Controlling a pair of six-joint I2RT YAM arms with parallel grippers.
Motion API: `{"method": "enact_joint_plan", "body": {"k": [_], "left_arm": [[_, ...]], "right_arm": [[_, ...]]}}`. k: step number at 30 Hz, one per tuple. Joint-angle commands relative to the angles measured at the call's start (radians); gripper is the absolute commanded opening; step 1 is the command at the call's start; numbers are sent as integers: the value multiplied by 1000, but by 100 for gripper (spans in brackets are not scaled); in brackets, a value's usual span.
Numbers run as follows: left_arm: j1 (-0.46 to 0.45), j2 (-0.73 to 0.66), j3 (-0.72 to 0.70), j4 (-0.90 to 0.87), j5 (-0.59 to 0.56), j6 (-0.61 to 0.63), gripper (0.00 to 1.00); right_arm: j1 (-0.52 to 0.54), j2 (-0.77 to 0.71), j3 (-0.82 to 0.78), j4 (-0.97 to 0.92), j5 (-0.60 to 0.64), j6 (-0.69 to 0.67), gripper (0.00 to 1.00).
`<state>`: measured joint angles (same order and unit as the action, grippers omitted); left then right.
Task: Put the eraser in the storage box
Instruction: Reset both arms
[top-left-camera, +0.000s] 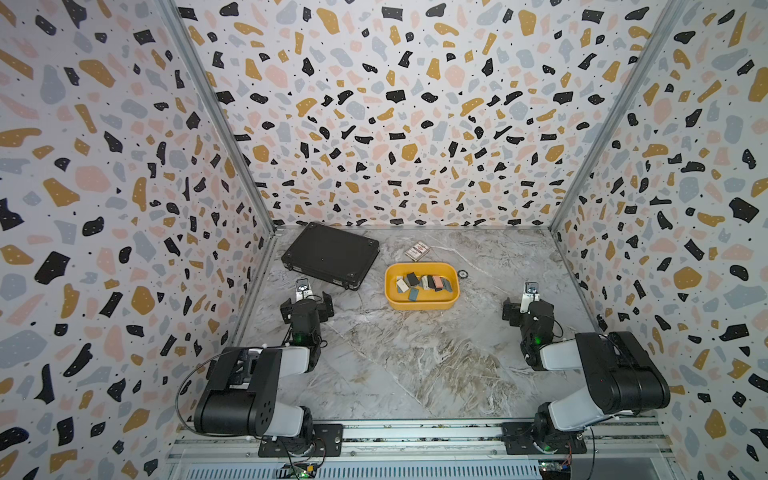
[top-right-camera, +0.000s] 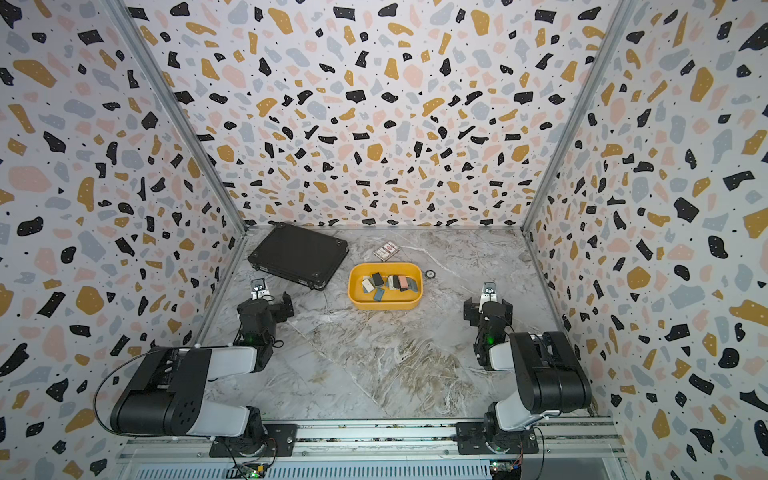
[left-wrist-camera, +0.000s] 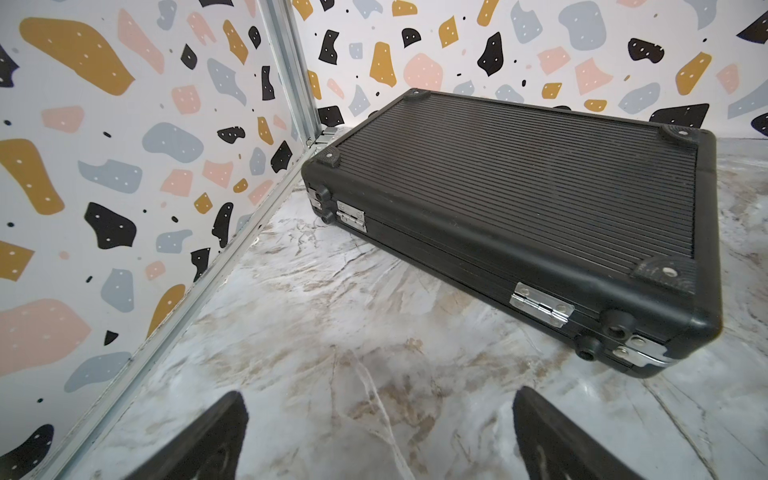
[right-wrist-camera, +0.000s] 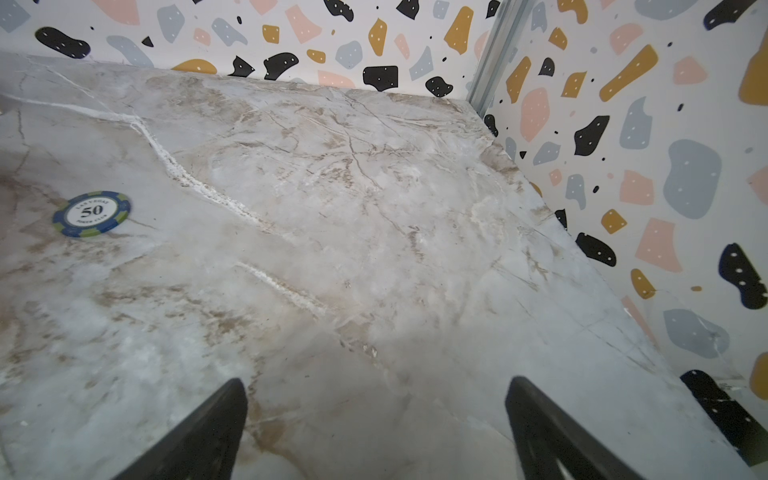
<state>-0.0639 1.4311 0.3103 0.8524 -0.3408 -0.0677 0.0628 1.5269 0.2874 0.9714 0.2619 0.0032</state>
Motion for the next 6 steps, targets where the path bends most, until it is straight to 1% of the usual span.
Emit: {"method": "enact_joint_plan", "body": {"k": [1,6], "left_arm": [[-1,6,-1,25,10,-3,100],[-1,-4,-7,31,11,-7,99]], "right_arm": [[-4,-7,25,-2,10,12,99],[-4,-7,25,-2,9,12,99]]}}
